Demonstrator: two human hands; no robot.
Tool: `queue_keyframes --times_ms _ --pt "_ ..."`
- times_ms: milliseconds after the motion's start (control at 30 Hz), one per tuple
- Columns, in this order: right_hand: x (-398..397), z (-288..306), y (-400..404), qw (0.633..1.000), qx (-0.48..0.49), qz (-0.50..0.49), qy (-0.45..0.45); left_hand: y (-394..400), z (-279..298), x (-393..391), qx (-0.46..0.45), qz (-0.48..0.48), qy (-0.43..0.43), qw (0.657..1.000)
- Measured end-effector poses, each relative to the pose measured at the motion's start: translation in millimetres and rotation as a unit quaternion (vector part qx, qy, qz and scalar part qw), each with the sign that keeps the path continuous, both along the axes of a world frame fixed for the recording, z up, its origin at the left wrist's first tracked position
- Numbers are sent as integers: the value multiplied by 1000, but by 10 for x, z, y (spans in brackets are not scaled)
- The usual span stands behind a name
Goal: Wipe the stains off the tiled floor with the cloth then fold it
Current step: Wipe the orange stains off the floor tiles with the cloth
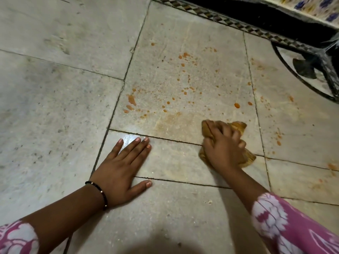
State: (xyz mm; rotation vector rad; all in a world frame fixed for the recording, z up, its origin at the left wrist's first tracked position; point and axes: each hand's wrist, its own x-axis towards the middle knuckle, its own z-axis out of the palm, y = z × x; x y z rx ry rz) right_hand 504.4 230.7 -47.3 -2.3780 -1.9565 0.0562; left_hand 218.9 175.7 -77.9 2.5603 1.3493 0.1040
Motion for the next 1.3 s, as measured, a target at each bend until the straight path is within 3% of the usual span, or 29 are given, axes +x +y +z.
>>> queue_keyframes --times_ms 67,167,300,367,467,600,767,900,1033,1167,1300 --pt "-405 -8 195 1000 -12 17 18 -4 3 -1 -7 -2 5 1000" --pt "-926 -42 112 983 -2 181 8 8 0 8 -7 -6 11 1000" --pt "-747 -55 -350 968 -7 252 -1 7 10 7 -8 -7 12 1000" --pt "-442 -48 -404 971 0 240 8 0 -1 7 -6 -4 12 1000" --pt "-145 -21 -122 992 -5 124 5 -8 -17 19 -5 3 21 1000" --pt "-423 -16 410 1000 -16 14 10 -3 3 20 -7 -3 35 999" --pt "-890 -42 238 977 -28 212 -4 10 37 21 -18 -7 37 999" --pt "-425 -90 -197 958 -5 285 -14 11 35 -3 -22 -17 35 999" --pt "74 -39 5 979 -10 204 -30 15 18 16 -15 -10 45 999" --pt "-325 -41 475 998 1 68 -6 6 42 33 -32 -5 69 997" --pt "-685 -47 185 985 -17 173 -7 6 95 49 -49 -12 88 995"
